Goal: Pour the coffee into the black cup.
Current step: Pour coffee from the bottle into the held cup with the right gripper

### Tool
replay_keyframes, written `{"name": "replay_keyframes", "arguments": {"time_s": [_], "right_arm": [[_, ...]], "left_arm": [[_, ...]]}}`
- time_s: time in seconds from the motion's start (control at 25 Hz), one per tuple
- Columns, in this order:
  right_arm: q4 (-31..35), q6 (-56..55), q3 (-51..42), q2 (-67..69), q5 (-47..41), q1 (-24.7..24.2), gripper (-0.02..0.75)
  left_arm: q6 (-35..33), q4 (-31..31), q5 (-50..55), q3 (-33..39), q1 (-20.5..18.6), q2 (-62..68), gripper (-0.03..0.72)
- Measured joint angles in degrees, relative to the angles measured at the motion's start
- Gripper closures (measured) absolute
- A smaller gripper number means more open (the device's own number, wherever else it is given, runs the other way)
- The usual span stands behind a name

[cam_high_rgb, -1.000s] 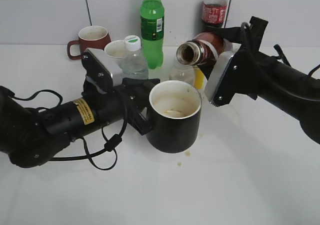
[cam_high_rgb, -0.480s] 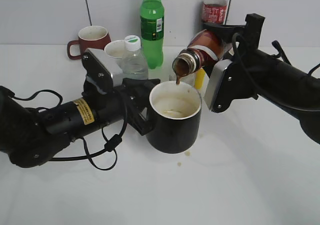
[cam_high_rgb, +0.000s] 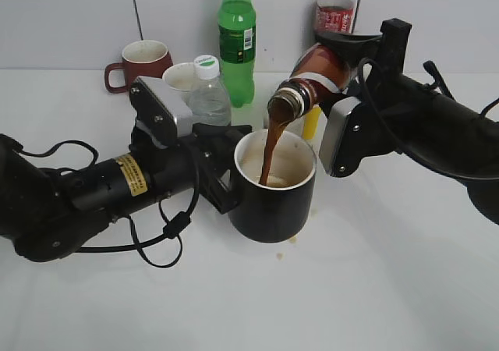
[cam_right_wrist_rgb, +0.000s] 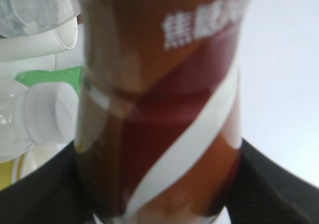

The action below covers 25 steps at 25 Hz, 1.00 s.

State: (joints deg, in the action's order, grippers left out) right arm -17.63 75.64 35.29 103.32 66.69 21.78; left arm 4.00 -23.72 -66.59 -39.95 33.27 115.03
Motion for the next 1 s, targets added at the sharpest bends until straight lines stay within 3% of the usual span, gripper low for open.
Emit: {"name": "replay_keyframes", "arguments": {"time_s": [0.72,1.0], "right_arm": [[0.00,0.25,0.00,0.00,0.00,0.00,0.227],[0.00,-14.89,0.00,0.00,0.00,0.00,0.227]], "left_arm": [[0.01,-0.18,0.06,0.00,0.00,0.00,0.647],[0.01,0.60,0.11,0.00,0.00,0.00,0.647]]}}
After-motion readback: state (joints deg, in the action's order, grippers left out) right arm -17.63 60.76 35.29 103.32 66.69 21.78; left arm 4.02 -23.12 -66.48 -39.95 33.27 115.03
